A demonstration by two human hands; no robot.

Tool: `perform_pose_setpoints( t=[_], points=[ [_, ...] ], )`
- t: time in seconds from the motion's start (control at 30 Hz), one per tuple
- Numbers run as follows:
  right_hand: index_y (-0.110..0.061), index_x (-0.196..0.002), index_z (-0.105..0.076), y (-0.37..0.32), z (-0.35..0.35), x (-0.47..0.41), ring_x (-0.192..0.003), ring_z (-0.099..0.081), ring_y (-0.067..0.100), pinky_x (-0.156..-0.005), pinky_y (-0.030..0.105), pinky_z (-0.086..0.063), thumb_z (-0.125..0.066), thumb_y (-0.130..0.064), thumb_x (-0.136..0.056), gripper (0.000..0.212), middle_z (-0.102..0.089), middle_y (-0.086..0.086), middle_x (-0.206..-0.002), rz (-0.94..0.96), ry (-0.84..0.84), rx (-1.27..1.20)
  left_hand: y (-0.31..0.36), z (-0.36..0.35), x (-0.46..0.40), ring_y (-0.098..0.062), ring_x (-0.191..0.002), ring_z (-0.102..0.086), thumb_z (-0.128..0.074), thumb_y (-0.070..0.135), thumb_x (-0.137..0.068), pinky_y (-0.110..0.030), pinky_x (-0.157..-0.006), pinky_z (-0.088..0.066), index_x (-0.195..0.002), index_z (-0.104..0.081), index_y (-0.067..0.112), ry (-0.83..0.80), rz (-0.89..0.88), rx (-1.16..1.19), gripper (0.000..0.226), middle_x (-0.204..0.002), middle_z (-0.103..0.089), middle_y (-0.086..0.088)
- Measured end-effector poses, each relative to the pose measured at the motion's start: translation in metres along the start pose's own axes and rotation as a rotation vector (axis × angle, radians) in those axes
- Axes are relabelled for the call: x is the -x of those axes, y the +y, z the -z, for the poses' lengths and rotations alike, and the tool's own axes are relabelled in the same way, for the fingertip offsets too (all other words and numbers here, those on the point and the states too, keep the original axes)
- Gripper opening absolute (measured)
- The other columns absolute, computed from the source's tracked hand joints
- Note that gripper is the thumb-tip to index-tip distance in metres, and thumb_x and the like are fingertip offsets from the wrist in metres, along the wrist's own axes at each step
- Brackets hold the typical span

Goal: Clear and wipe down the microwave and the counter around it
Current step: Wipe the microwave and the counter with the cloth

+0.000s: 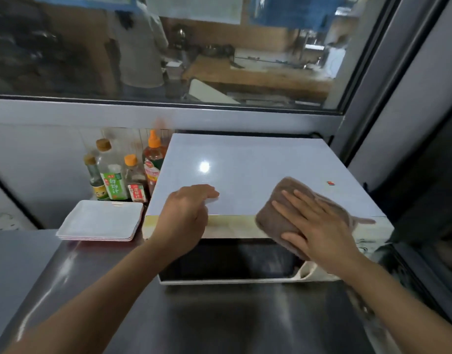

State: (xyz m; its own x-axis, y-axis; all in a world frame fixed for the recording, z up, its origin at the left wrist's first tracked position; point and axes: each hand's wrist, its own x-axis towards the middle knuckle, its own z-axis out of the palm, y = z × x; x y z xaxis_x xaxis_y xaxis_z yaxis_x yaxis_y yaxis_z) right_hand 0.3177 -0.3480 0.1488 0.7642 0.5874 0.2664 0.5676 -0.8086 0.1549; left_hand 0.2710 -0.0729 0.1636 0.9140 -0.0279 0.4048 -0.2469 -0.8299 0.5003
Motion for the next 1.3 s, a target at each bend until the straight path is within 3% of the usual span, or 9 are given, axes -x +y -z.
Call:
perform_pose_setpoints(
  t=[0.23, 0.37, 0.47, 0.6, 0.77, 0.9, 1.03, 1.17, 1.3],
  points=[
    [-0.026, -0.137, -0.048, -0.002, -0.002, 0.01, -0.132, -0.045, 0.028, -0.107, 0.049, -0.034, -0.039, -0.05, -0.085, 0.058, -0.047, 0.005, -0.143, -0.187, -0.006, -0.066, 0.02, -0.026, -0.012, -0.021, -0.111, -0.054, -0.057, 0.004, -0.086, -0.034, -0.094, -0.043, -0.105, -0.069, 0.016, -0.022, 0.002, -0.161, 0.025, -0.119, -0.064, 0.001],
    [-0.031, -0.142, -0.033, -0.016, -0.009, 0.001, -0.138, -0.034, 0.027, -0.109, 0.048, -0.028, -0.039, -0.051, -0.087, 0.059, -0.038, 0.002, -0.149, -0.101, -0.025, -0.098, 0.039, -0.042, -0.03, -0.021, -0.105, -0.053, -0.054, 0.006, -0.084, -0.034, -0.088, -0.044, -0.101, -0.067, 0.02, -0.024, 0.083, -0.233, 0.025, -0.118, -0.064, 0.004],
    [-0.031, -0.143, -0.03, 0.014, -0.009, 0.012, -0.14, -0.032, 0.022, -0.111, 0.046, -0.028, -0.038, -0.049, -0.088, 0.058, -0.036, -0.001, -0.151, -0.047, -0.051, -0.095, 0.059, -0.06, -0.04, -0.021, -0.11, -0.053, -0.054, 0.006, -0.084, -0.034, -0.091, -0.041, -0.105, -0.066, 0.02, -0.056, 0.045, -0.235, 0.028, -0.121, -0.062, 0.005],
    [-0.03, -0.144, -0.034, 0.072, -0.006, 0.045, -0.142, -0.026, 0.018, -0.116, 0.043, -0.02, -0.033, -0.049, -0.091, 0.056, -0.034, -0.004, -0.151, -0.187, -0.044, -0.118, 0.084, -0.085, -0.052, -0.02, -0.117, -0.048, -0.053, 0.01, -0.086, -0.034, -0.095, -0.036, -0.115, -0.062, 0.023, -0.105, -0.016, -0.254, 0.033, -0.127, -0.058, 0.01],
    [-0.034, -0.15, -0.011, 0.104, -0.007, 0.066, -0.146, -0.001, 0.012, -0.114, 0.047, -0.028, -0.001, -0.058, -0.089, 0.066, 0.007, -0.012, -0.159, -0.421, -0.075, -0.354, 0.11, -0.107, -0.081, -0.023, -0.113, -0.051, -0.053, 0.011, -0.085, -0.036, -0.091, -0.042, -0.115, -0.062, 0.021, -0.156, -0.076, -0.277, 0.033, -0.125, -0.059, 0.009],
    [-0.034, -0.149, -0.003, 0.111, -0.011, 0.047, -0.142, -0.019, 0.023, -0.108, 0.045, -0.036, -0.018, -0.048, -0.097, 0.056, 0.015, -0.009, -0.157, -0.478, -0.154, -0.44, 0.122, -0.125, -0.111, -0.025, -0.115, -0.052, -0.048, 0.015, -0.086, -0.041, -0.093, -0.044, -0.116, -0.06, 0.018, -0.212, -0.034, -0.289, 0.032, -0.127, -0.057, 0.004],
    [-0.028, -0.149, -0.004, 0.137, -0.018, 0.01, -0.123, -0.045, 0.029, -0.094, 0.039, -0.041, -0.021, -0.042, -0.1, 0.053, 0.0, 0.005, -0.157, -0.448, -0.191, -0.512, 0.123, -0.138, -0.124, -0.024, -0.114, -0.048, -0.044, 0.02, -0.088, -0.04, -0.092, -0.045, -0.119, -0.057, 0.025, -0.22, 0.031, -0.307, 0.033, -0.128, -0.055, 0.005],
    [-0.025, -0.15, -0.005, 0.16, -0.027, -0.037, -0.126, -0.039, 0.041, -0.098, 0.045, -0.035, -0.021, -0.039, -0.1, 0.054, -0.006, 0.014, -0.156, -0.464, -0.247, -0.555, 0.121, -0.138, -0.136, -0.023, -0.107, -0.047, -0.051, 0.023, -0.086, -0.035, -0.084, -0.041, -0.118, -0.057, 0.028, -0.228, 0.056, -0.319, 0.032, -0.125, -0.053, 0.004],
    [-0.021, -0.151, -0.003, 0.167, -0.023, -0.065, -0.129, -0.035, 0.045, -0.103, 0.048, -0.031, -0.022, -0.038, -0.101, 0.056, -0.008, 0.017, -0.155, -0.478, -0.28, -0.57, 0.124, -0.138, -0.155, -0.024, -0.112, -0.048, -0.052, 0.022, -0.087, -0.039, -0.091, -0.042, -0.119, -0.057, 0.026, -0.283, 0.086, -0.37, 0.033, -0.126, -0.052, 0.0]
  ],
)
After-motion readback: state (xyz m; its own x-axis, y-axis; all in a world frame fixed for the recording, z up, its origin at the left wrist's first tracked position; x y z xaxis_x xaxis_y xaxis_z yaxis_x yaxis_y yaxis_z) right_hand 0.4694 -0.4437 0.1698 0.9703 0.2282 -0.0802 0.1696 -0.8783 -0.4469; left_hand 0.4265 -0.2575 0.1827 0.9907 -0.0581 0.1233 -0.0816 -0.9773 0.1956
